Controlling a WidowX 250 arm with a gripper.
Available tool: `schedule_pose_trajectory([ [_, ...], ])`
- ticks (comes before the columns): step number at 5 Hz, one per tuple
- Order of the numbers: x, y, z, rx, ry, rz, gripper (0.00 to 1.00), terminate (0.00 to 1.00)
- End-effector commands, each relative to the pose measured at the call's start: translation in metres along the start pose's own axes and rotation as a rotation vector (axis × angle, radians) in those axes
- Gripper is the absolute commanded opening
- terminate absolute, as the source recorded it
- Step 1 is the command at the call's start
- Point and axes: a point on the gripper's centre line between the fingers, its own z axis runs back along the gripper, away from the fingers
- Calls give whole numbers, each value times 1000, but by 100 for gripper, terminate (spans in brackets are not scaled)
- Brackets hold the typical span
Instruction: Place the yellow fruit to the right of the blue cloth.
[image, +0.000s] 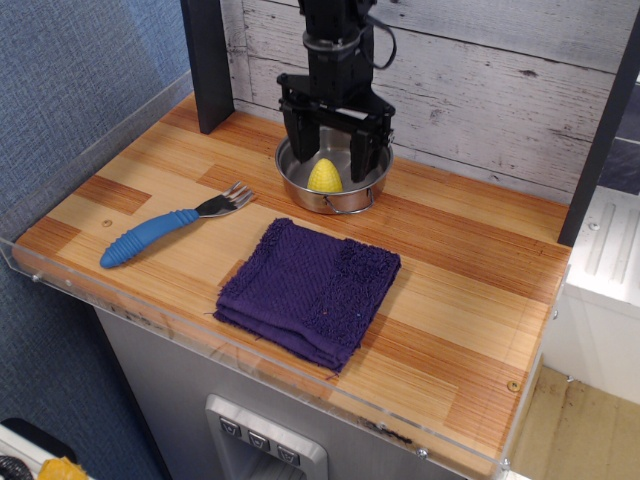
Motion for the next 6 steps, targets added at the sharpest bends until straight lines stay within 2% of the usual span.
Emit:
schedule_pose_trajectory([
  [1,-1,0,4,3,-8,-25,100,0],
  [2,-3,0,2,5,2,-27,100,0],
  [3,-6,2,0,6,8,-30,0,0],
  [5,-8,5,5,6,7,-36,0,0],
  [6,-7,9,17,3,-18,-23,0,0],
])
